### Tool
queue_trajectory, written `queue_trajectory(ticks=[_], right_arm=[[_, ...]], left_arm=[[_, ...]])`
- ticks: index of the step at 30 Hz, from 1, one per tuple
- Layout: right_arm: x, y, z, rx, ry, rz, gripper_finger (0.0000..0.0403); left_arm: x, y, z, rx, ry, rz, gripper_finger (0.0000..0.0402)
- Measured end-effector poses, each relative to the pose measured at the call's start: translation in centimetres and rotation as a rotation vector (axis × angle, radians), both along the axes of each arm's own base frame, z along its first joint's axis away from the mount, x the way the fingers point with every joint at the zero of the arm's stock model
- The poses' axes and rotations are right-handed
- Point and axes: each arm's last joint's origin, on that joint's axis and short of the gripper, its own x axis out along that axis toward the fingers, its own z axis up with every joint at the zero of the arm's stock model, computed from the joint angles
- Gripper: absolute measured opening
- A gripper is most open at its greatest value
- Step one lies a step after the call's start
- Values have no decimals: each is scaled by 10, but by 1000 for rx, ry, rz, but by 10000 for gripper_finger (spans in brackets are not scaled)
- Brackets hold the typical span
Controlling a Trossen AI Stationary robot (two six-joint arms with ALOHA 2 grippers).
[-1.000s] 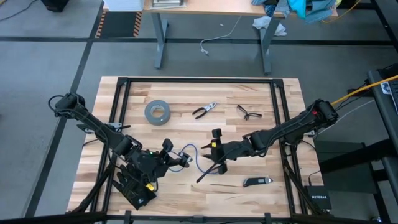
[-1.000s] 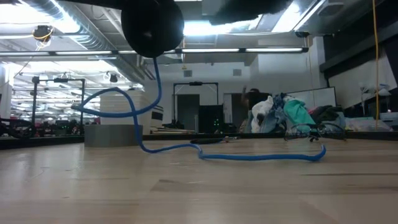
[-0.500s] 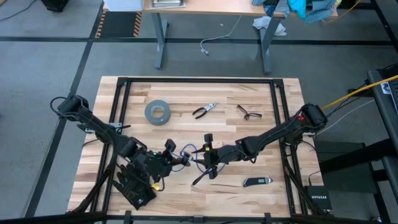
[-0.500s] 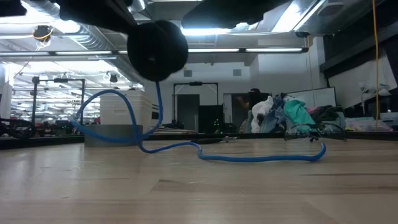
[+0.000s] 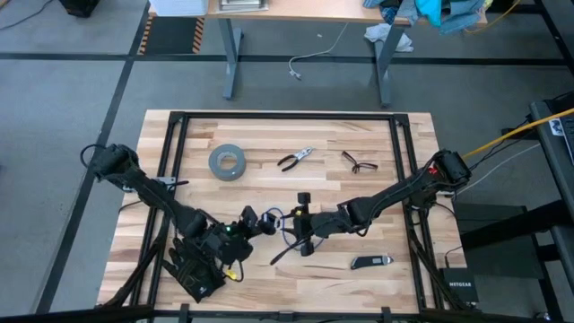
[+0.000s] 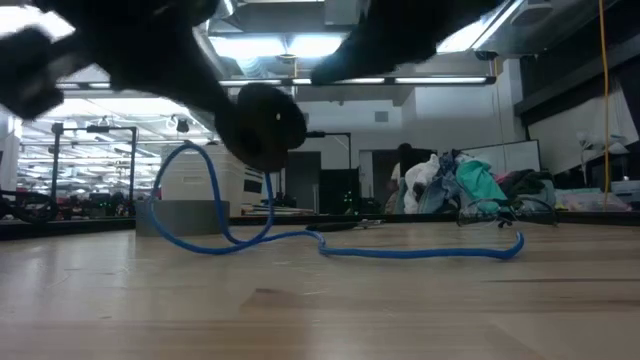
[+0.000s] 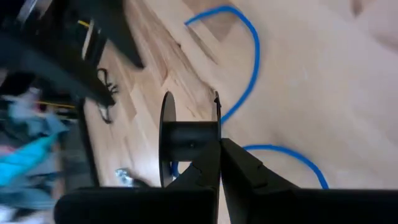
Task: Coil cords
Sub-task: Uncoil the blue wire cable from the black spool
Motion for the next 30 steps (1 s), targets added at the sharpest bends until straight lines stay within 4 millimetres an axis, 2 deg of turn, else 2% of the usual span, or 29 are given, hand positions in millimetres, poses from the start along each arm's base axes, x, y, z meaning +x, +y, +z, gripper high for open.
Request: queue_trajectory(ticks=[6, 12, 16, 22, 30], right_arm=[[-9, 2, -9, 10, 83, -129, 156], [-17, 15, -10, -27, 65, -180, 156], [-18, 17, -9, -64, 40, -228, 156], [-15, 17, -5, 1, -15, -239, 156], [-8, 23, 6, 134, -112, -166, 156]], left_arm=[[-5, -18, -28, 468, 0, 18, 0], [-4, -25, -56, 701, 25, 52, 0], [-3, -25, -76, 897, 94, 39, 0], [0, -23, -93, 976, 151, 27, 0], [1, -24, -93, 1001, 144, 34, 0]])
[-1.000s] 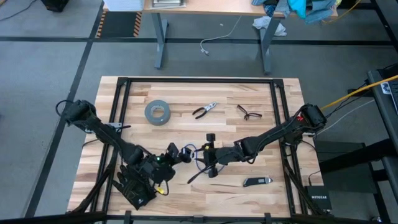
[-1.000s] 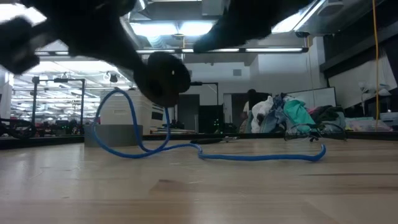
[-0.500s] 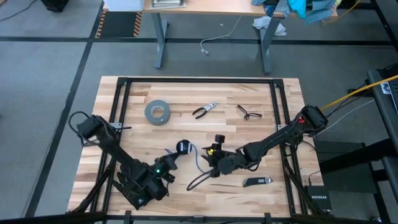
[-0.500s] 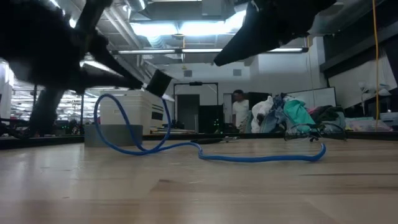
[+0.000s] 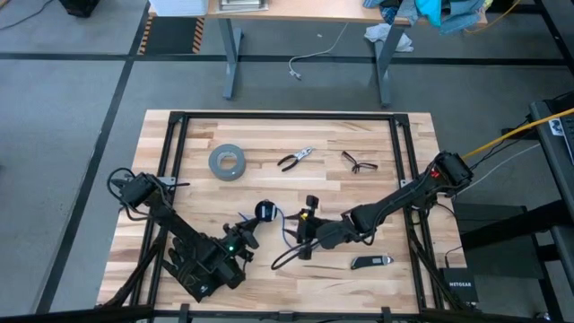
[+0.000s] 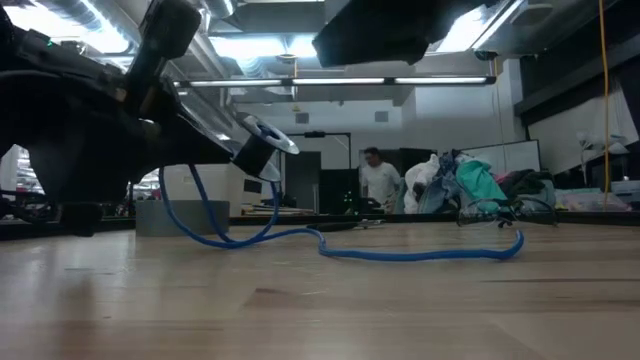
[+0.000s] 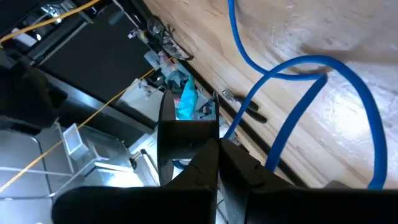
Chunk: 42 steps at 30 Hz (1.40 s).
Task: Coil cords
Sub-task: Uncoil the blue wire cable from the black spool, then coil the blue wire cable onto the black spool
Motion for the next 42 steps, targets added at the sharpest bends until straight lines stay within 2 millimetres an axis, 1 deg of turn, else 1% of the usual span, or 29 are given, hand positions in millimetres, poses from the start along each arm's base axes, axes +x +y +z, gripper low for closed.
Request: queue_trajectory(ticks=[5, 7, 9, 11, 15, 19, 23, 25, 28, 36, 42], right_arm=[[2, -4, 0, 20, -1, 1, 156], [5, -8, 0, 49, 15, 50, 156], [9, -16, -1, 91, 39, 130, 156], [14, -29, -2, 119, 56, 178, 156], [23, -61, -2, 147, 75, 158, 156], [27, -93, -5, 199, 125, 211, 163], [30, -115, -4, 266, 125, 323, 175], [30, -122, -4, 272, 120, 332, 179], [31, -128, -5, 260, 119, 348, 179], [34, -127, -11, 237, 126, 386, 178], [36, -129, -14, 228, 118, 367, 177]], left_arm=[[0, 0, 0, 24, 23, -5, 0], [0, 0, 0, 36, 36, -8, 0], [0, 0, 0, 52, 53, -12, 0], [0, 0, 0, 69, 70, -15, 0], [1, 2, 0, 90, 93, -15, 0], [1, 2, 0, 108, 113, -17, 0], [1, 2, 0, 109, 117, -18, 0], [1, 2, 0, 108, 117, -19, 0], [1, 2, 0, 107, 118, -19, 0], [1, 2, 0, 110, 122, -20, 0], [1, 2, 0, 115, 127, -22, 0]])
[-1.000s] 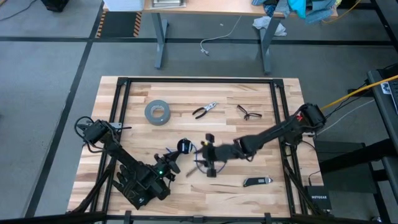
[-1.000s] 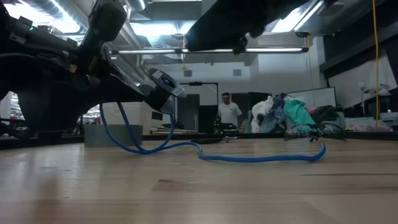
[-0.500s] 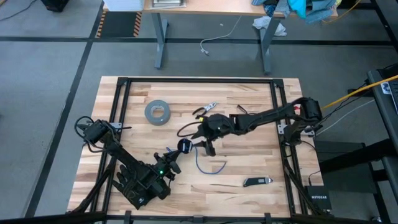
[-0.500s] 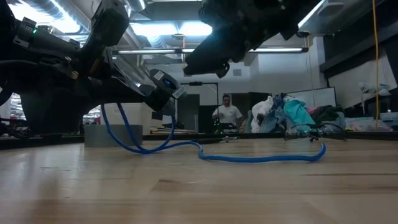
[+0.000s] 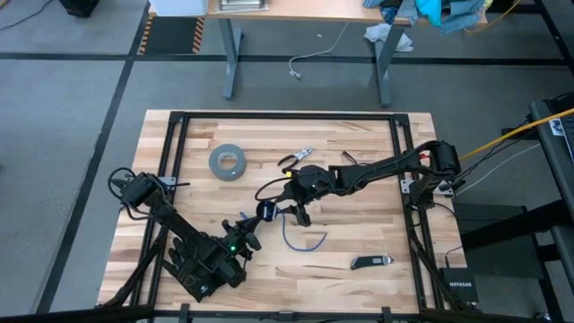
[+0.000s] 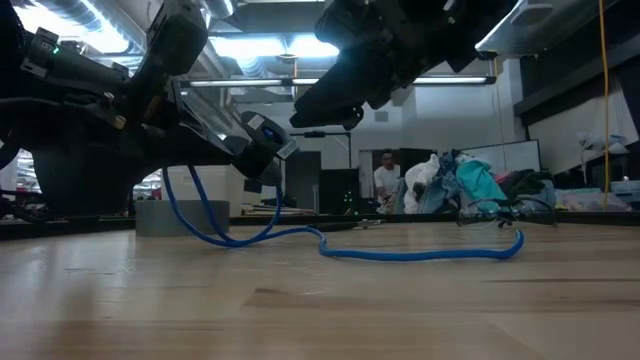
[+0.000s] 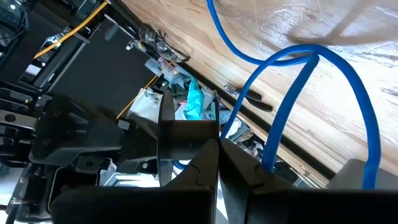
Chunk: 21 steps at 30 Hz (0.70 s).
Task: Coil cords
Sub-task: Coil the blue wire cable onto the black spool
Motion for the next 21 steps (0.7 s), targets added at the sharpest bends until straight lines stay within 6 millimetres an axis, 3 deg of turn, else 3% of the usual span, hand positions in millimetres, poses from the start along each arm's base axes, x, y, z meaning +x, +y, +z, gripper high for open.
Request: queue_trajectory(ticks=[8, 21], right_arm=[[0, -6, -1, -21, 5, -55, 177], [-1, -5, -3, 16, 39, -35, 177]], left_arm=[[2, 2, 1, 2, 7, 6, 0], [25, 1, 18, -30, -11, 33, 0]])
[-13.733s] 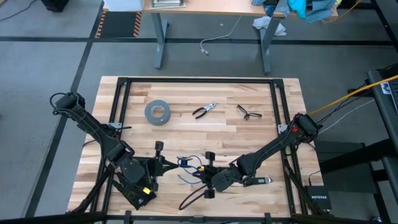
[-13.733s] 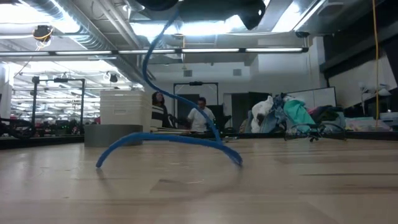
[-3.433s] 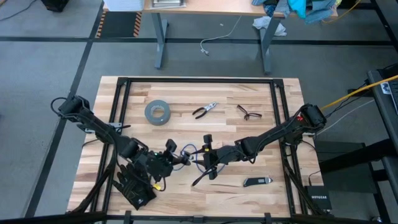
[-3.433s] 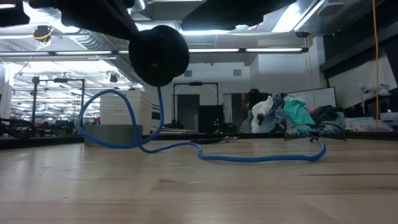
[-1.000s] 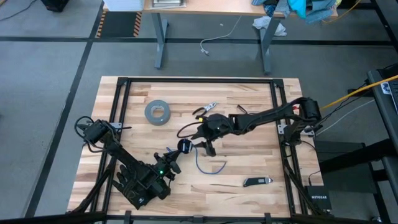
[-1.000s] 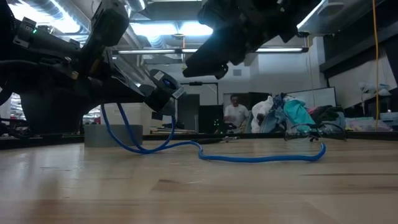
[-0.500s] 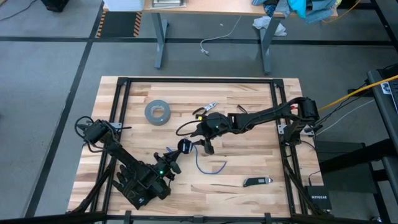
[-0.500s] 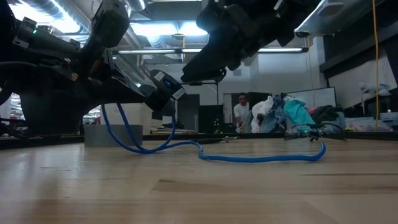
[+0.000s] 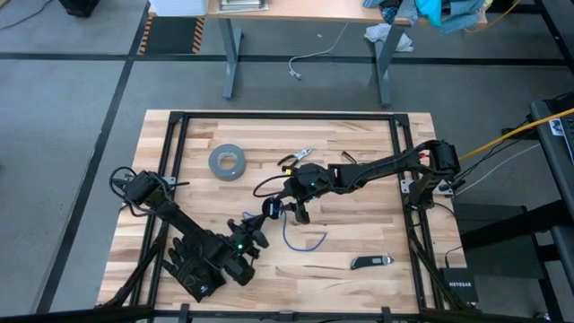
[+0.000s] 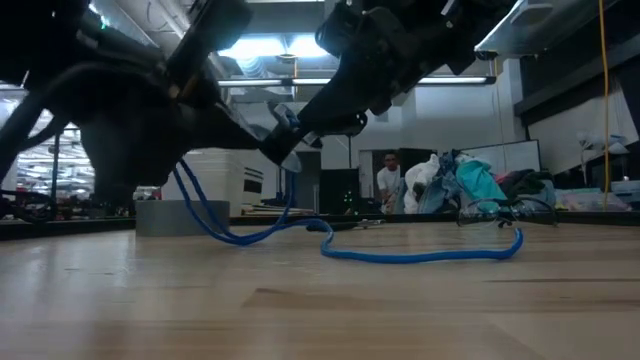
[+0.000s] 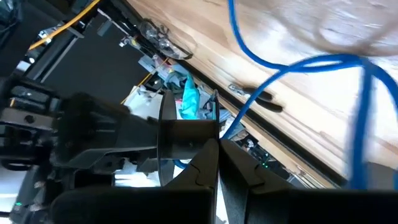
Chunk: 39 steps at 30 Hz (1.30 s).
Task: Coil cords
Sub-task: Coil the blue wire cable onto the black spool
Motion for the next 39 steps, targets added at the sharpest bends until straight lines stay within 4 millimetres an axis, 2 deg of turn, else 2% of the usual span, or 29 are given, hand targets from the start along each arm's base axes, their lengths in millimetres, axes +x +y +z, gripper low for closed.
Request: queue_trajectory(ticks=[5, 8, 18, 25, 29, 34, 39], right_arm=[[-1, 2, 0, 45, 1, 72, 175], [-1, 3, 0, 60, 2, 90, 156], [-2, 5, 0, 98, 9, 146, 14], [-2, 6, 0, 118, 11, 183, 6], [-2, 7, 0, 126, 9, 199, 5], [-2, 6, 1, 124, 6, 197, 4], [-4, 5, 8, 99, -12, 164, 3]], left_arm=[[4, -4, 6, -16, -14, -5, 0], [5, -5, 7, -15, -12, -5, 0], [2, -3, 5, -8, 13, -5, 0], [3, -3, 6, -106, -51, 6, 12], [3, -4, 15, -319, -181, 21, 53], [-4, -10, 29, -429, -286, 20, 104], [-15, -22, 43, -599, -443, 19, 125]])
